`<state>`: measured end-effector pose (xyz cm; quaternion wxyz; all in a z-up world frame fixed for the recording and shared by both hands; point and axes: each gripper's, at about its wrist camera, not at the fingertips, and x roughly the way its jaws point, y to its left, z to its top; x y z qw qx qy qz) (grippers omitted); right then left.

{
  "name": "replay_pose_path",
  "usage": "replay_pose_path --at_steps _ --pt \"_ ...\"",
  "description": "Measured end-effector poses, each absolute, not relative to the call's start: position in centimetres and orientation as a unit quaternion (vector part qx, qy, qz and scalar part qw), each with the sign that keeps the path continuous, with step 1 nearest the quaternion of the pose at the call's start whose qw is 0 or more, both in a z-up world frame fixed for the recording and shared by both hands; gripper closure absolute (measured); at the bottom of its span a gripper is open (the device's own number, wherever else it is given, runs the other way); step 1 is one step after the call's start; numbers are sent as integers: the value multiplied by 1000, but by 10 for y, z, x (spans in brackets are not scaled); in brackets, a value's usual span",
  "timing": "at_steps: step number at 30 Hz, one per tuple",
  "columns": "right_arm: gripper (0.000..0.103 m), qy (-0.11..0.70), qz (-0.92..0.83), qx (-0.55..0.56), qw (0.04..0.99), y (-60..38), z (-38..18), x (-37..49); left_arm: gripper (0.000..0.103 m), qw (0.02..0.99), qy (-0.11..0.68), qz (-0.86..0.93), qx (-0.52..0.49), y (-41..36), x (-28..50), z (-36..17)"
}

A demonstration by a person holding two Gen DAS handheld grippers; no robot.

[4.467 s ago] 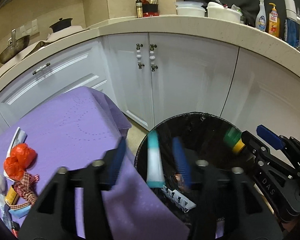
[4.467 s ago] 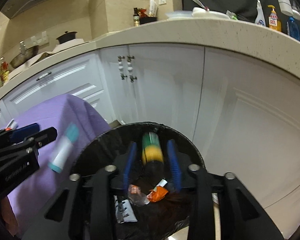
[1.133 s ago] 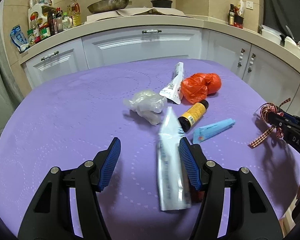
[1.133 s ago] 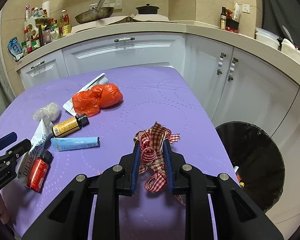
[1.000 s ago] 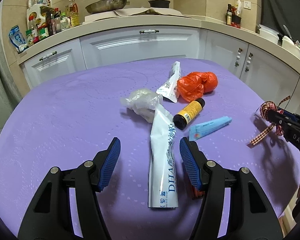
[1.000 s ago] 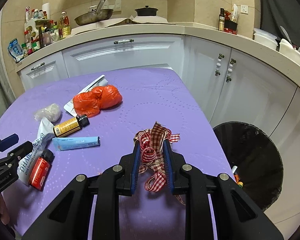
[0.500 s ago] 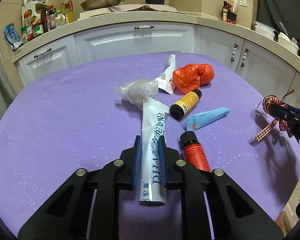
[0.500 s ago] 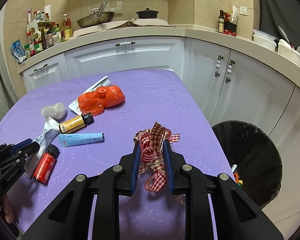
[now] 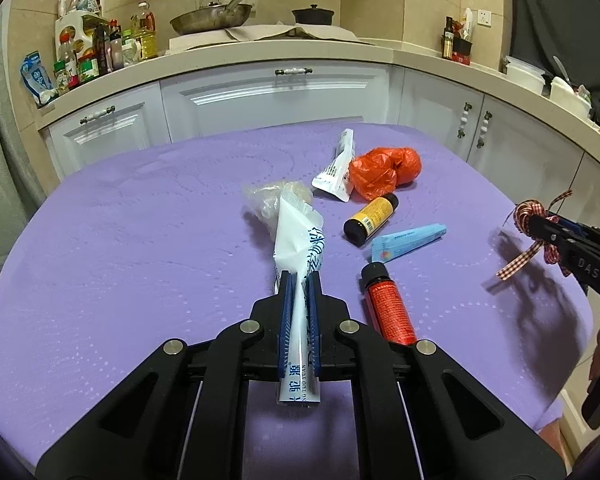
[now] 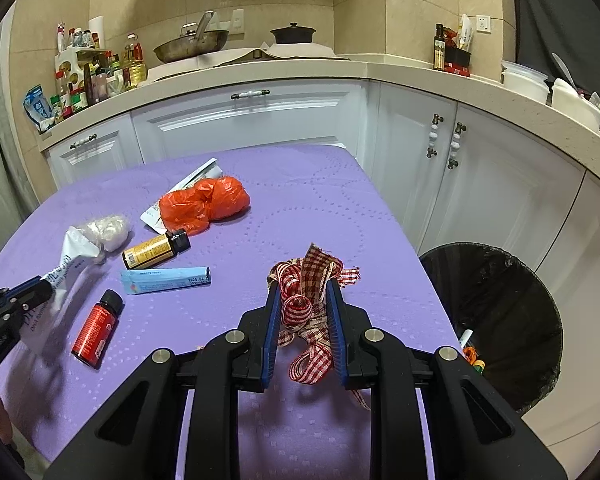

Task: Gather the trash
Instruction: 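Carry the ribbon and DHA tube over the bin and open both tools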

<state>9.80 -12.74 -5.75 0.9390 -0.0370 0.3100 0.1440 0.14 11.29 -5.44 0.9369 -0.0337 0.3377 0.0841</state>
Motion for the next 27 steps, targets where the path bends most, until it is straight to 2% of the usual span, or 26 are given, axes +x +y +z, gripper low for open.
replay_pose_path --at_steps 14,27 --pt "80 286 99 -14 953 -177 -43 93 95 951 306 42 -17 62 20 -25" --pt "80 269 9 25 963 -274 -36 101 95 951 302 -60 21 -52 79 -18"
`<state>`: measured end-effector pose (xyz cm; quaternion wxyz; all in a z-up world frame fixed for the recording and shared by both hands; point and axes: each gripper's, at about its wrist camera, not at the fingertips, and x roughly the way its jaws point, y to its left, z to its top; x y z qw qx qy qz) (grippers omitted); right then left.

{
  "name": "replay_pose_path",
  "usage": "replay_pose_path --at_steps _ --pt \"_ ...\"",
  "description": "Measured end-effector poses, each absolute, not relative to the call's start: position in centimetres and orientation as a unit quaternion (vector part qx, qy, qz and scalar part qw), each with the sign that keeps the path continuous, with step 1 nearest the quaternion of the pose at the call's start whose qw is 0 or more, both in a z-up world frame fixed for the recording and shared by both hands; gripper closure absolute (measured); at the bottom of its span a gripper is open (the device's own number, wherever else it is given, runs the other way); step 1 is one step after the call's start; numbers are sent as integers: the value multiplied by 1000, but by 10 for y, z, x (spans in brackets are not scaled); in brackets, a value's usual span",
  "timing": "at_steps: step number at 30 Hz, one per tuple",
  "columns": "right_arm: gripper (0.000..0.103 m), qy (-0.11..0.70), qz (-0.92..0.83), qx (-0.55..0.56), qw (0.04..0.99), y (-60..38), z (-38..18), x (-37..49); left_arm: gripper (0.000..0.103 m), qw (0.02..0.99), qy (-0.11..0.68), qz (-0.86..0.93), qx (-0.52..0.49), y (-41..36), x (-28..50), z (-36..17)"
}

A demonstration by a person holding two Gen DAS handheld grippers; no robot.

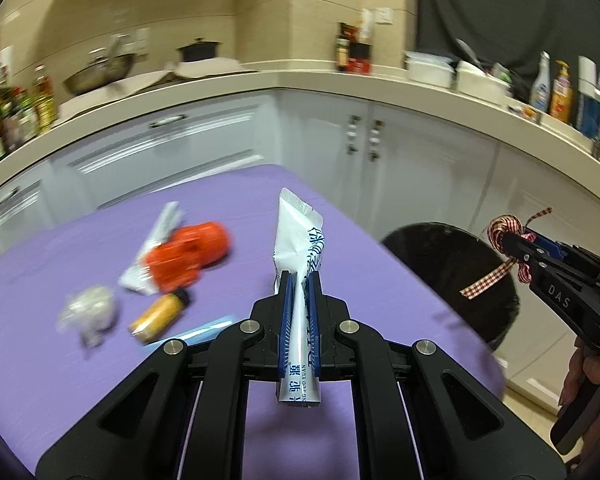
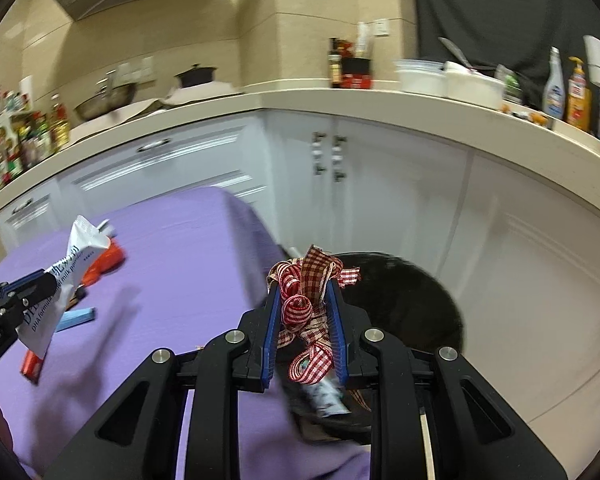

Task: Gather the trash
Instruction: 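Carry the ribbon and DHA tube over the bin and open both tools, then move both tools back over the table toward the red bottle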

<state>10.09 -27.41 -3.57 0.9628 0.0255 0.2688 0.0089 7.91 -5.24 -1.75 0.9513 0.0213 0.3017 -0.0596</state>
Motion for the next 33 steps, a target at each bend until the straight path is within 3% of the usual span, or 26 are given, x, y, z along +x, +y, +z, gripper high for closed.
replay_pose_path --at_steps 21,24,26,33 --pt "80 296 -38 52 953 -354 -74 150 94 929 328 -138 99 -195 165 -52" --pt "73 303 -41 55 951 -356 -79 157 85 926 334 -137 111 -203 171 -60" --pt "68 304 -43 57 950 -357 -82 159 65 926 335 -134 108 -201 173 -63" --pt "62 304 -46 56 950 -352 -81 155 60 930 334 -121 95 -185 172 -60"
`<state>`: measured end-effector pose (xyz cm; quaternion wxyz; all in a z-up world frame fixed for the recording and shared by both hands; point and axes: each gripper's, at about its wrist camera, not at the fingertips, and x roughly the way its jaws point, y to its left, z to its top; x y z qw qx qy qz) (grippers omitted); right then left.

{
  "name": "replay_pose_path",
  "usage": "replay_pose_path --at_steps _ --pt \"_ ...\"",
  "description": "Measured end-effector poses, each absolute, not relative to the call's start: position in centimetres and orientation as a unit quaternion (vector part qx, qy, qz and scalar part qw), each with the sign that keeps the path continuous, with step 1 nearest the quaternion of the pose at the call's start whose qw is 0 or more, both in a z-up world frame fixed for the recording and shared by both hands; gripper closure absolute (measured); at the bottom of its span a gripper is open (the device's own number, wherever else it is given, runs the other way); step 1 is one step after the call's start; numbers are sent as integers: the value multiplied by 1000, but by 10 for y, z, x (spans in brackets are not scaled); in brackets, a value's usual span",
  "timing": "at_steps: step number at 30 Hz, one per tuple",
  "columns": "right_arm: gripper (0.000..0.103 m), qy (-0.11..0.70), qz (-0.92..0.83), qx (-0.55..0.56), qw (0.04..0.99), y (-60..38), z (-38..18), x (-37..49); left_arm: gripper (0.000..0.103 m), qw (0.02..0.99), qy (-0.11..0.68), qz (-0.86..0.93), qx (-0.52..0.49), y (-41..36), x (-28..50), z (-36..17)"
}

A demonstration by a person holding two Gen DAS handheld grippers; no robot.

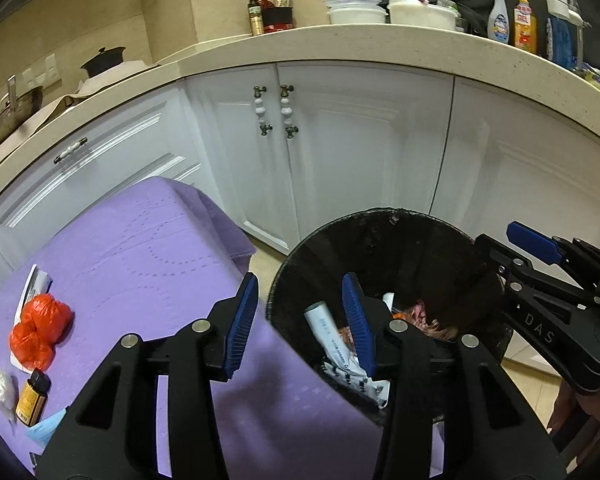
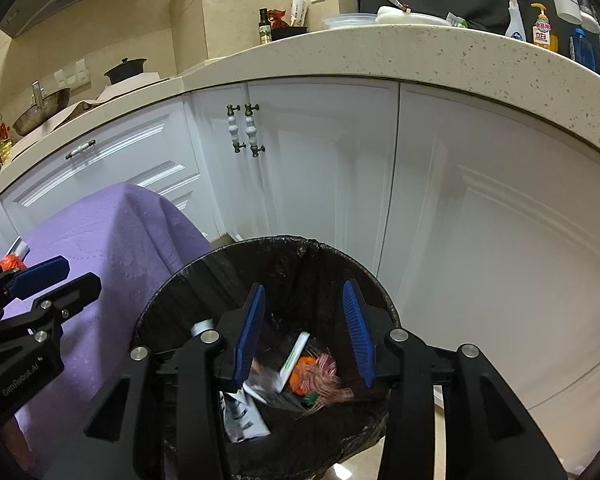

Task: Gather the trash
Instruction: 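Move both tools back over the table toward the red bottle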

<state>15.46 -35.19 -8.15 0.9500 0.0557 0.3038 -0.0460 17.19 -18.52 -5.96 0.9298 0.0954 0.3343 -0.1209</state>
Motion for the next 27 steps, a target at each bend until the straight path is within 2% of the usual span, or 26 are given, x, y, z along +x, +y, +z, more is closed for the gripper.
replay_pose_path --at_steps 3,5,27 --pt "61 301 -44 55 951 -347 -78 151 59 933 331 -114 84 -173 168 -54" --pt "61 299 -40 55 952 -341 -74 148 55 935 329 -110 77 -164 162 -49" --pt "59 273 111 6 956 -174 -46 103 54 950 306 52 18 37 55 -19"
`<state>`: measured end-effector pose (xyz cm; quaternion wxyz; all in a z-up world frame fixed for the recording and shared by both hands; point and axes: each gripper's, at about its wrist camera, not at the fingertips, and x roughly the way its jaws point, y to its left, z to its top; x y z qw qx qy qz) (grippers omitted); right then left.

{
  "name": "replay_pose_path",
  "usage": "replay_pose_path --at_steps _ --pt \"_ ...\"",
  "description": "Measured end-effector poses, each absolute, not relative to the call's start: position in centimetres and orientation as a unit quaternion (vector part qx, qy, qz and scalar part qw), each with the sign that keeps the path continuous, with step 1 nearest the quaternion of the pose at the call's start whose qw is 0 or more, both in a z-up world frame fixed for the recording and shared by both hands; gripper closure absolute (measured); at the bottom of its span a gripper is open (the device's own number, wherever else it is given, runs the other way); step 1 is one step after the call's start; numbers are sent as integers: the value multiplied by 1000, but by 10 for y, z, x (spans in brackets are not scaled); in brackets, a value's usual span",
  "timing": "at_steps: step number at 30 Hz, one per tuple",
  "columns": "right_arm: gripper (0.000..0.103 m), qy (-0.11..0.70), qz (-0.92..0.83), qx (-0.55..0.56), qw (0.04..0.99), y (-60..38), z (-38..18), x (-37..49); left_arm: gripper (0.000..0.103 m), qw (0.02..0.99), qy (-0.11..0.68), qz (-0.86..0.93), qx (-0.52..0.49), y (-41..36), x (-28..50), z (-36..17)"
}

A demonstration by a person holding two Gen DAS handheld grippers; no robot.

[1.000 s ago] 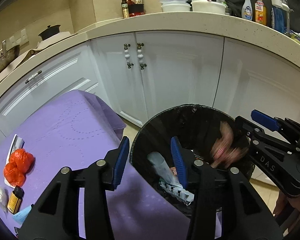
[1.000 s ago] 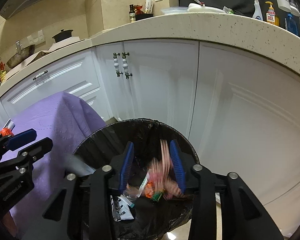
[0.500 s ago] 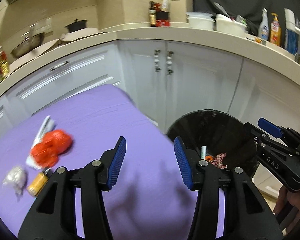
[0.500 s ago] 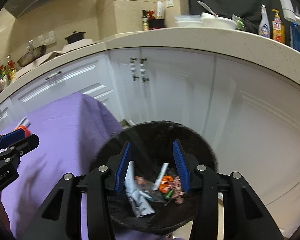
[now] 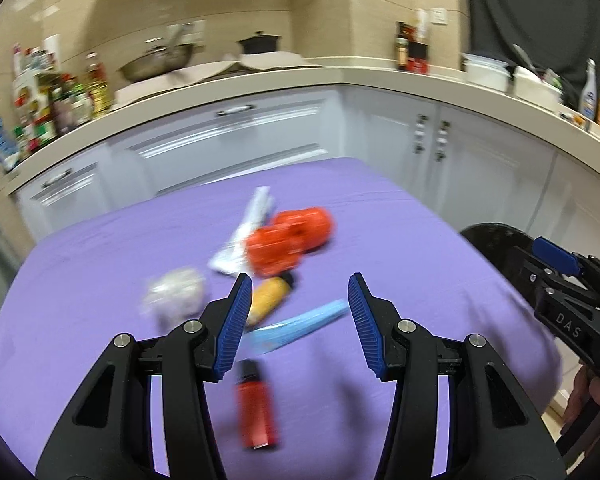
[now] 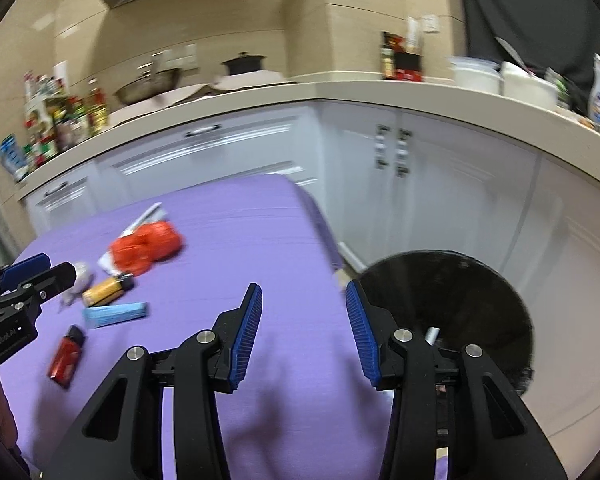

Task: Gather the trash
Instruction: 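Move both tools back over the table toward the red bottle, then grasp the red bottle with the right tool while the left grasps the clear plastic bag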

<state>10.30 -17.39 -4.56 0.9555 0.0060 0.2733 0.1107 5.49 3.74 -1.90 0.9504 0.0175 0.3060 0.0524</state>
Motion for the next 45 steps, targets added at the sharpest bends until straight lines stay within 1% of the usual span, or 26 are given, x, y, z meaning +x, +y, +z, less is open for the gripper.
replay_pose_path --at_steps 11,25,33,41,43,45 --pt "59 268 178 -40 946 -89 -45 71 54 943 306 127 -14 124 4 -27" --pt "57 270 229 -78 932 -15 -53 38 54 935 304 182 -39 195 -42 -40" --pt "56 297 239 -83 921 8 -74 32 54 931 305 193 -51 218 -50 -47" --pt "56 331 237 -85 910 17 -91 39 54 932 311 175 -58 210 -47 -54" --pt "58 339 238 -83 906 16 -94 41 54 933 312 171 -58 207 -45 -55" --pt "72 344 241 -83 904 15 -96 43 54 933 314 168 -58 203 -43 -56"
